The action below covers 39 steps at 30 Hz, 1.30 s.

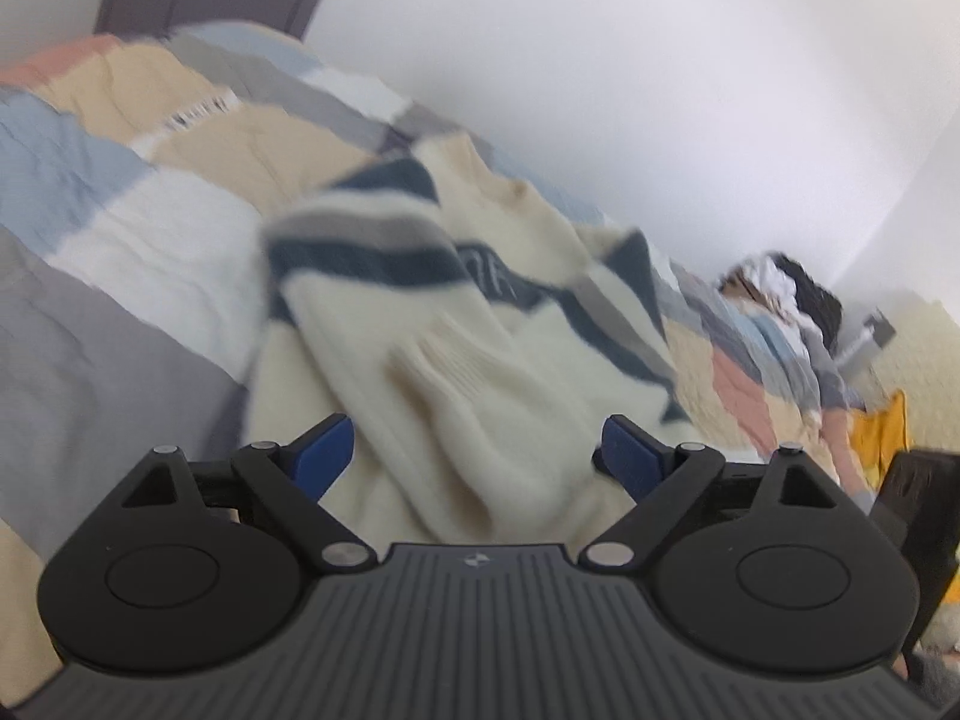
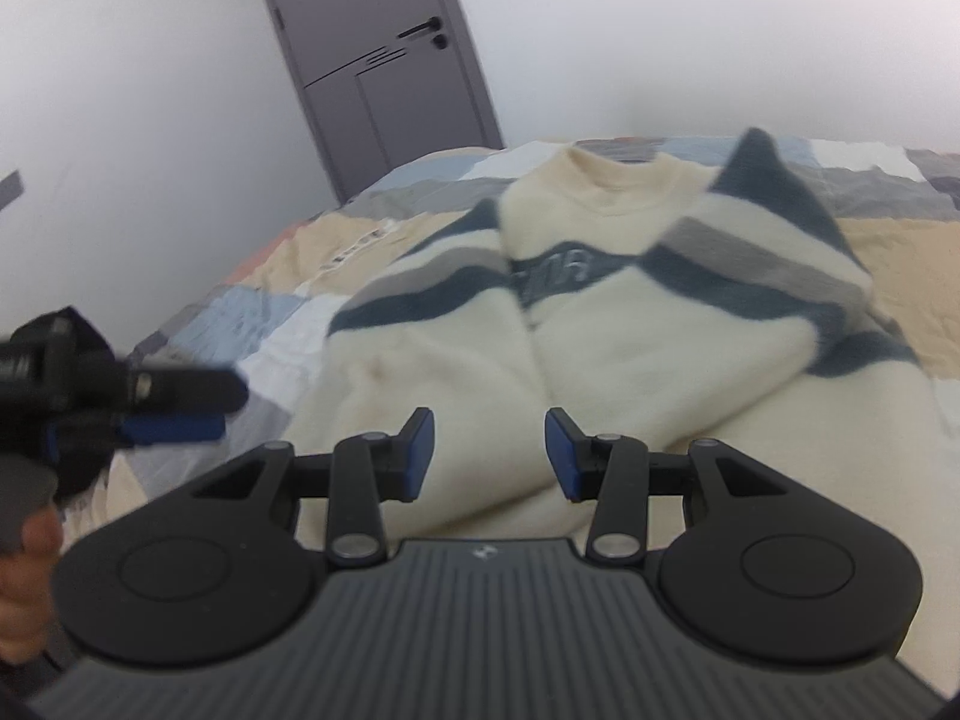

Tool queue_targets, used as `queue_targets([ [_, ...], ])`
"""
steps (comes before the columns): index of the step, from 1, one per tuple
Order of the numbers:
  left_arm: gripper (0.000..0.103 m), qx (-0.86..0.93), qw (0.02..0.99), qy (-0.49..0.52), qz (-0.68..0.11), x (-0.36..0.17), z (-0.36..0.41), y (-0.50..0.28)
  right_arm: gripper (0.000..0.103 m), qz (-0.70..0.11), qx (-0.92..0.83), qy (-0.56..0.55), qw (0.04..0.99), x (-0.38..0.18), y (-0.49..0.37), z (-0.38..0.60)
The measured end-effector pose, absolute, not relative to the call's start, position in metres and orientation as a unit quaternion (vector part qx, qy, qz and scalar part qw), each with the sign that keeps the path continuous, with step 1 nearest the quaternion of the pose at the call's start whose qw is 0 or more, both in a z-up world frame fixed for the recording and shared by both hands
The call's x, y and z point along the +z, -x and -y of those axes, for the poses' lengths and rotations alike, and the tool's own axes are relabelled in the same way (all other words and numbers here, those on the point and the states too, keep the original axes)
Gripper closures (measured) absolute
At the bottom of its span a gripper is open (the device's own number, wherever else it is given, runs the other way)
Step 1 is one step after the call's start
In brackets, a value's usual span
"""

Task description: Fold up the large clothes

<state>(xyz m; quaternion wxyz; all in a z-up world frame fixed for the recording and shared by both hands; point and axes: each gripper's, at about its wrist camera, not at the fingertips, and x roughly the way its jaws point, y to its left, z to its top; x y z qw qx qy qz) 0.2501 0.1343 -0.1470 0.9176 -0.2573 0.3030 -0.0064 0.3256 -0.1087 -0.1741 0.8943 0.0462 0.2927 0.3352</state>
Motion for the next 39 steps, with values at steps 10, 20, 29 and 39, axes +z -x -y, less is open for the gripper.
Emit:
queue_targets([
  [10, 0.011, 0.085, 0.895, 0.325, -0.294, -0.166, -0.198, -0.253, 0.041, -0.294, 0.379, 0.012, 0.877, -0.168, -0.315, 0.035],
  [20, 0.011, 0.091, 0.88, 0.362, -0.292, -0.18, -0.211, -0.26, 0.04, -0.301, 0.327, 0.075, 0.893, -0.197, -0.339, -0.018],
  [29, 0.011, 0.084, 0.879, 0.366, -0.295, -0.185, -0.211, -0.265, 0.092, -0.266, 0.298, 0.102, 0.911, -0.17, -0.324, -0.002],
  [39, 0.011, 0.06, 0.879, 0.351, -0.317, -0.19, -0.187, -0.271, 0.092, -0.295, 0.178, -0.043, 0.938, -0.152, -0.297, 0.112],
])
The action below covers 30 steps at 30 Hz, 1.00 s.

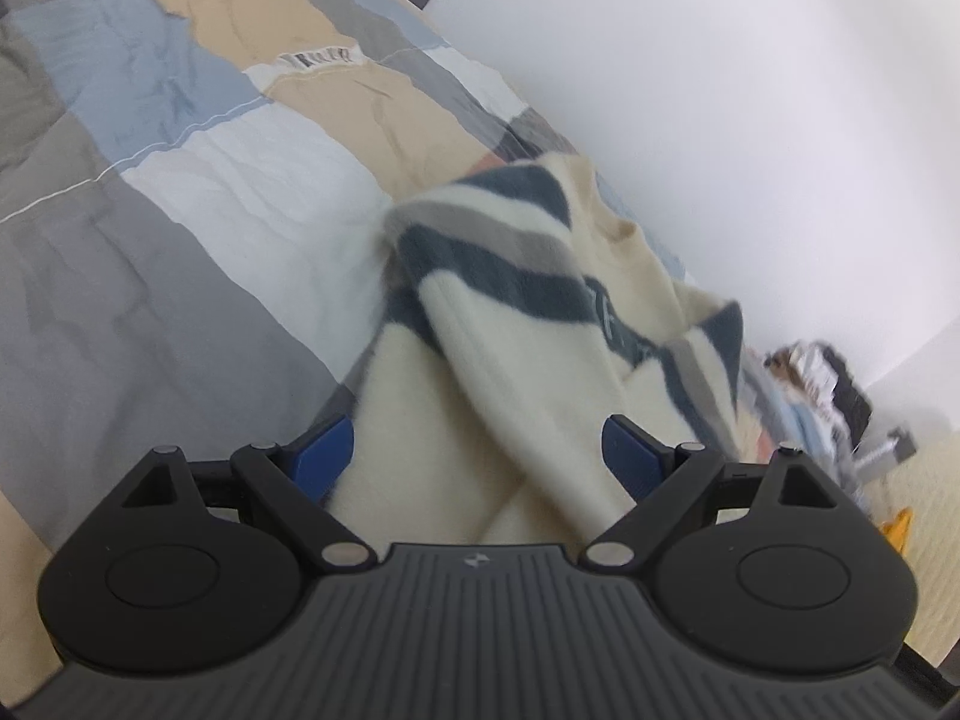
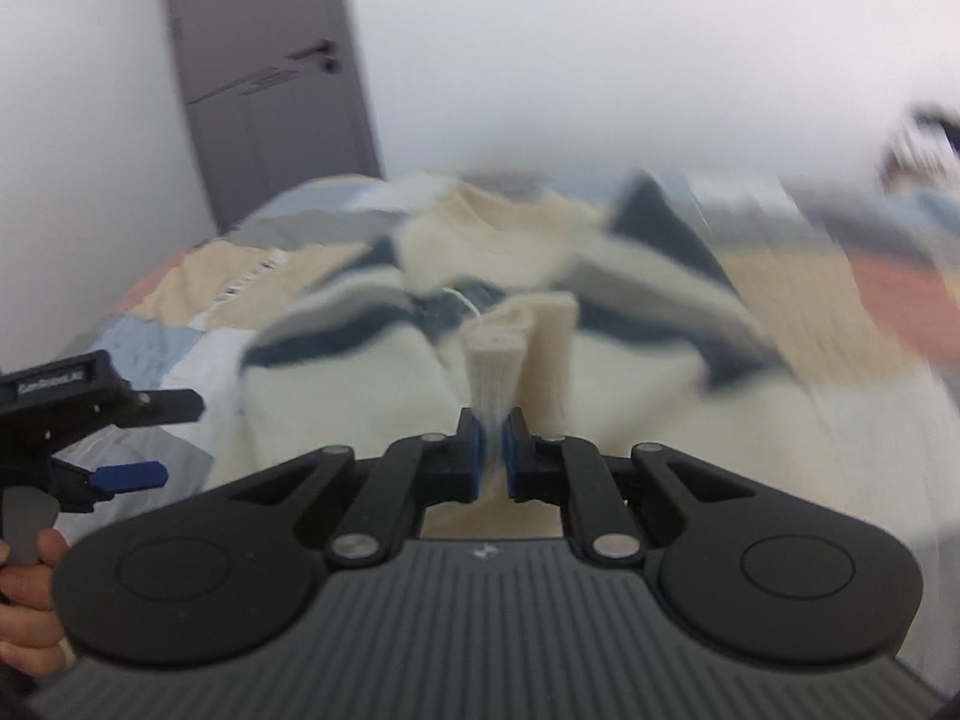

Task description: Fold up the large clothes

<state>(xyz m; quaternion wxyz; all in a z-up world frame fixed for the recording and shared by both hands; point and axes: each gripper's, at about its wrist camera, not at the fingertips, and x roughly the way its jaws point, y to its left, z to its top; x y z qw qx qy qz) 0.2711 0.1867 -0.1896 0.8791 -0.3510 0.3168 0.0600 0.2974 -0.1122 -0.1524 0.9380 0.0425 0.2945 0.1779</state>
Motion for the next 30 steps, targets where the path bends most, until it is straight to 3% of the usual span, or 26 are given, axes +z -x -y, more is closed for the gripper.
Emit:
queue_targets([
  [4, 0.011, 0.06, 0.884, 0.335, -0.32, -0.188, -0.174, -0.271, 0.092, -0.379, 0.162, -0.115, 0.904, -0.177, -0.296, 0.148],
  [8, 0.011, 0.045, 0.891, 0.315, -0.324, -0.185, -0.159, -0.271, 0.089, -0.401, 0.185, -0.147, 0.885, -0.188, -0.29, 0.164],
  [17, 0.011, 0.006, 0.905, 0.267, -0.33, -0.177, -0.122, -0.272, 0.071, -0.343, 0.205, -0.094, 0.912, -0.163, -0.277, 0.177],
  [23, 0.011, -0.013, 0.903, 0.25, -0.349, -0.181, -0.105, -0.278, 0.069, -0.273, 0.229, -0.058, 0.933, -0.15, -0.274, 0.184],
  [30, 0.012, -0.015, 0.913, 0.196, -0.357, -0.186, -0.085, -0.284, 0.07, -0.321, 0.268, -0.074, 0.905, -0.169, -0.307, 0.171],
])
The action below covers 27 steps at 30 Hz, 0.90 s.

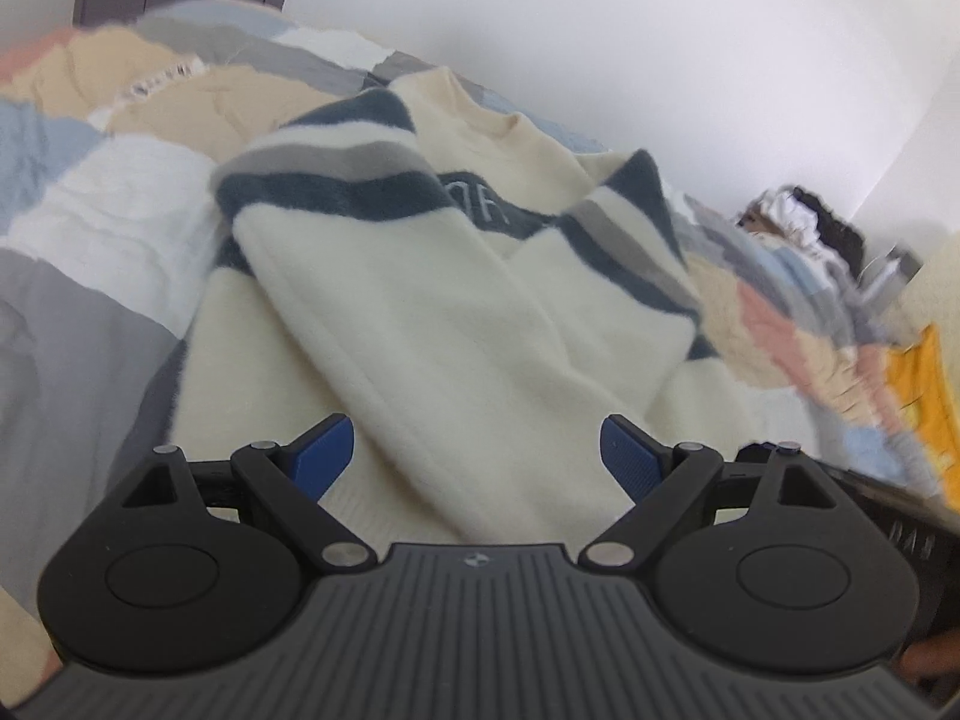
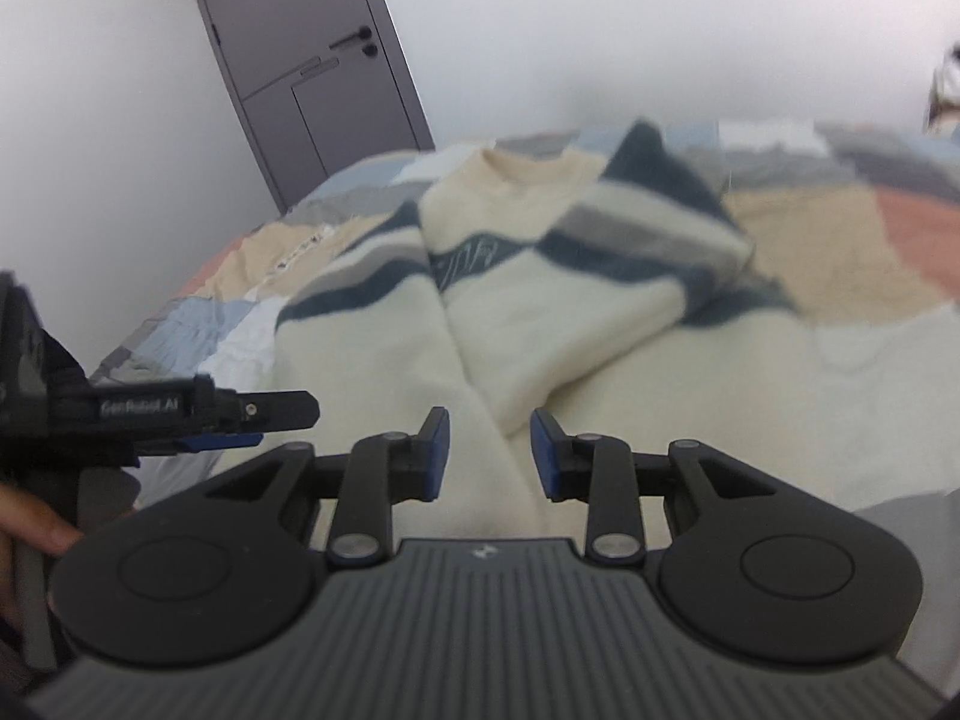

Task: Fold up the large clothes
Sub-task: 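Grasp the sweater hem edge with both grippers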

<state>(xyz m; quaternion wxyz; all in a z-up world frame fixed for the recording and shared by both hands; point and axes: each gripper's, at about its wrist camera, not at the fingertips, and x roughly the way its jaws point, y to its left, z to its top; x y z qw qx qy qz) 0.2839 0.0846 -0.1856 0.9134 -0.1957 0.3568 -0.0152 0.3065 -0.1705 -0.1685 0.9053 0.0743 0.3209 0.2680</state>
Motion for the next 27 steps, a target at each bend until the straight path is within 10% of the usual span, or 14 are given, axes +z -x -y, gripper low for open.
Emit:
queue_targets([
  [22, 0.011, 0.06, 0.907, 0.217, -0.356, -0.184, -0.122, -0.268, 0.069, -0.384, 0.198, -0.141, 0.891, -0.191, -0.334, 0.211],
  [27, 0.011, 0.133, 0.872, 0.29, -0.37, -0.188, -0.164, -0.257, 0.022, -0.381, 0.089, -0.251, 0.885, -0.193, -0.325, 0.269],
])
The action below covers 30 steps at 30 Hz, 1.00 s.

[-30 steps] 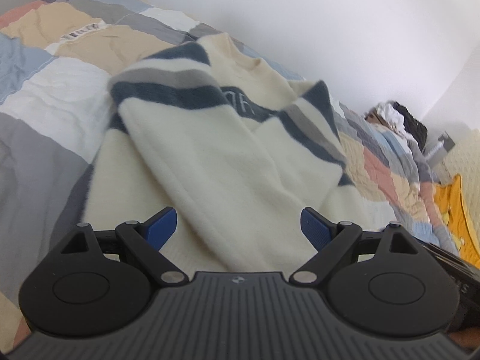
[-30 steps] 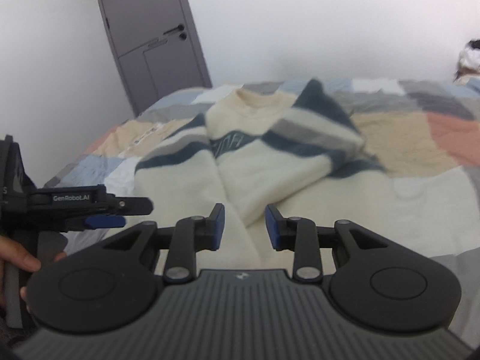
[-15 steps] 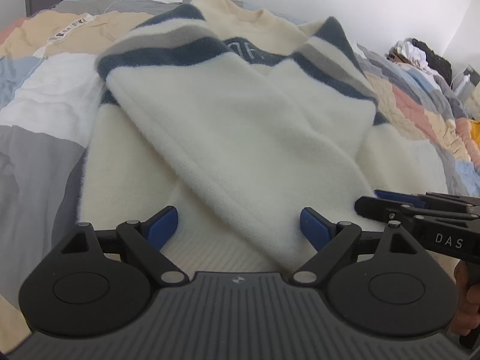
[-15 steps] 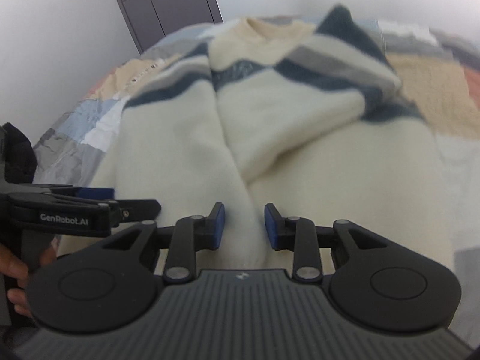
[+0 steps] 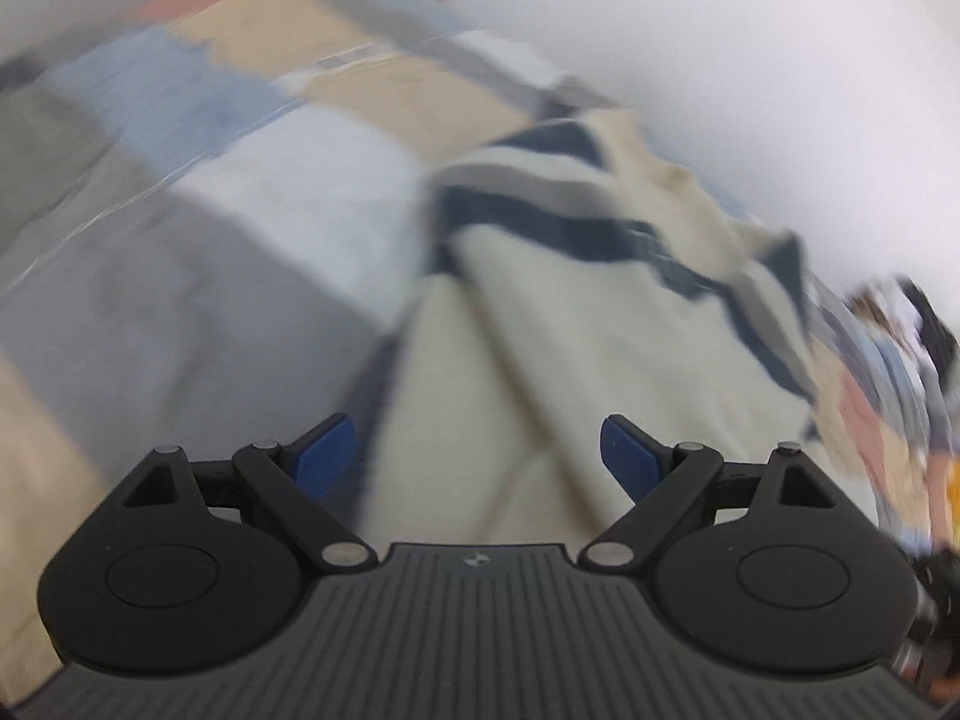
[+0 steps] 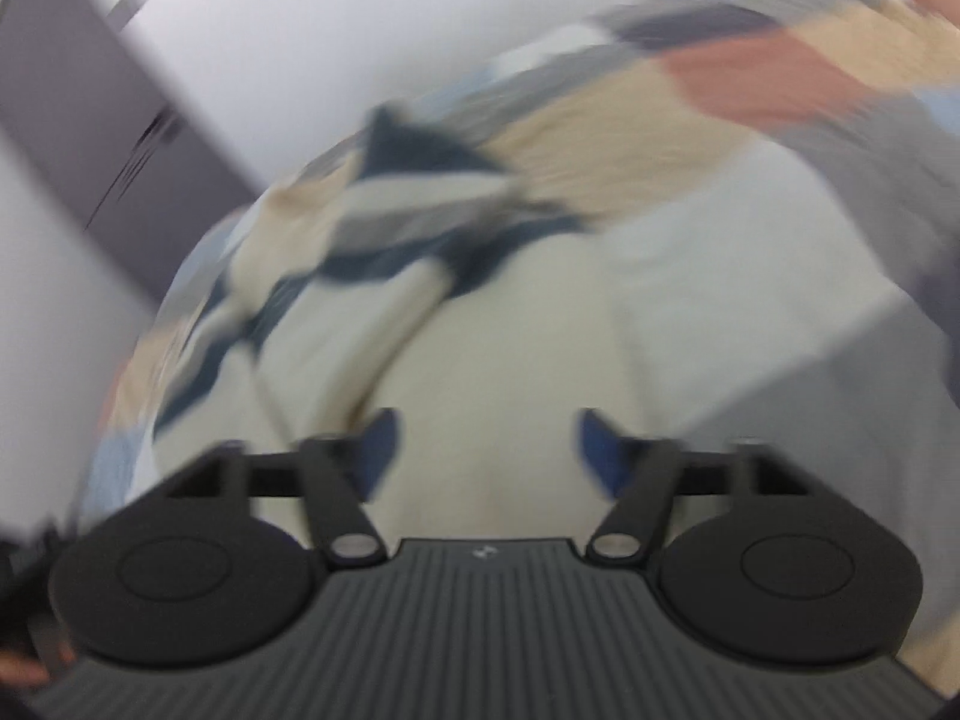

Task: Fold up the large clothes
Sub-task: 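Grasp the sweater hem edge with both grippers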

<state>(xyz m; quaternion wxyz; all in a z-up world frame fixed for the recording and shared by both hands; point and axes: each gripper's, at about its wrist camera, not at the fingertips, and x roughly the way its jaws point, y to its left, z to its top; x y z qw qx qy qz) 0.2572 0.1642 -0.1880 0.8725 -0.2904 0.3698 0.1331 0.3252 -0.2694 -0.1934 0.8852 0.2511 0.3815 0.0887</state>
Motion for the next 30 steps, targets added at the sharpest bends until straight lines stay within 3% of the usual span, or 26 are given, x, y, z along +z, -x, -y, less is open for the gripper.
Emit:
queue_targets([
  [7, 0.011, 0.172, 0.825, 0.36, -0.4, -0.205, -0.183, -0.251, 0.021, -0.43, 0.002, -0.357, 0.829, -0.226, -0.325, 0.308],
  [19, 0.009, 0.14, 0.773, 0.393, -0.479, -0.233, -0.152, -0.255, 0.022, -0.47, 0.144, -0.406, 0.77, -0.252, -0.322, 0.281],
  [21, 0.009, 0.13, 0.772, 0.393, -0.482, -0.232, -0.145, -0.252, 0.036, -0.481, 0.141, -0.398, 0.768, -0.255, -0.323, 0.275],
  [23, 0.01, 0.119, 0.774, 0.389, -0.485, -0.23, -0.136, -0.247, 0.064, -0.493, 0.127, -0.399, 0.763, -0.26, -0.324, 0.276],
  [25, 0.018, 0.114, 0.778, 0.382, -0.485, -0.226, -0.127, -0.241, 0.073, -0.491, 0.117, -0.406, 0.762, -0.262, -0.322, 0.279],
  [27, 0.043, 0.121, 0.79, 0.385, -0.462, -0.219, -0.124, -0.233, 0.078, -0.478, 0.125, -0.401, 0.771, -0.257, -0.32, 0.279],
  [28, 0.052, 0.111, 0.793, 0.391, -0.454, -0.217, -0.125, -0.231, 0.079, -0.462, 0.133, -0.399, 0.781, -0.252, -0.317, 0.28],
  [30, 0.08, 0.108, 0.796, 0.402, -0.44, -0.212, -0.128, -0.226, 0.08, -0.419, 0.162, -0.393, 0.802, -0.236, -0.31, 0.279],
])
